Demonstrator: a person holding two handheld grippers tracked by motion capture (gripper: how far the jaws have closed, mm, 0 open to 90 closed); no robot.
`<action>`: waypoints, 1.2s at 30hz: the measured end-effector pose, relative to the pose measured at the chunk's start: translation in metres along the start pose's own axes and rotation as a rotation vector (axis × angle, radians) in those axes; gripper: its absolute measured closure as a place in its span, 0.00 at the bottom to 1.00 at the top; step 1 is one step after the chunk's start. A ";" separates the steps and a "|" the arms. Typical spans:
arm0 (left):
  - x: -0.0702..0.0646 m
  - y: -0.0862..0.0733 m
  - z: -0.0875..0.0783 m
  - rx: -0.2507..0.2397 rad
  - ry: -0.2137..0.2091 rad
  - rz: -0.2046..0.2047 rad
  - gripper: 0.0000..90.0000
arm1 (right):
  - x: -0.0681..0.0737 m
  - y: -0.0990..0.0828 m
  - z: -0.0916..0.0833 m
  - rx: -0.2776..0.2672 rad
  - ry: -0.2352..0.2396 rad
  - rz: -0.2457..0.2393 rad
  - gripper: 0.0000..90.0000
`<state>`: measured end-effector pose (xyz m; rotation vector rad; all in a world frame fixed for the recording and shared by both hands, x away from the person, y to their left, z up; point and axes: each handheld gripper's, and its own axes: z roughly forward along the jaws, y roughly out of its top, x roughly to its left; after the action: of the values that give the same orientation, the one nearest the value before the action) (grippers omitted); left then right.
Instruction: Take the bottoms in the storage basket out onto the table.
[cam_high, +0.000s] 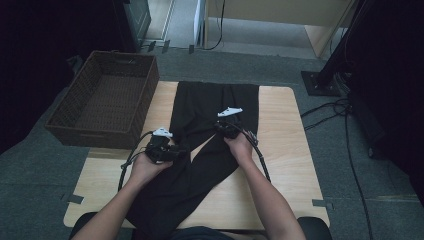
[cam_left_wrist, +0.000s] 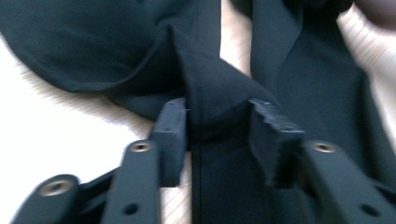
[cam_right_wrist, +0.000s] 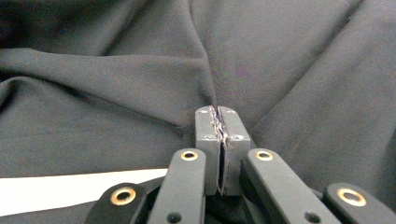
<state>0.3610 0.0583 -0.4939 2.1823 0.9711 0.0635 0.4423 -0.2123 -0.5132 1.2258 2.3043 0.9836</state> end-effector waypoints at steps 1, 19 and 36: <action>0.000 0.000 0.001 0.007 0.004 0.002 0.80 | 0.000 0.000 0.000 0.000 -0.002 0.002 0.98; 0.033 -0.013 -0.033 -0.015 0.072 -0.096 1.00 | -0.031 -0.010 -0.011 -0.001 -0.051 0.046 0.98; 0.004 0.021 -0.013 -0.108 0.022 0.012 0.78 | -0.031 -0.009 -0.009 -0.006 -0.057 0.031 0.95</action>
<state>0.3725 0.0591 -0.4720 2.0927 0.9448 0.1434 0.4495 -0.2449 -0.5136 1.2746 2.2433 0.9528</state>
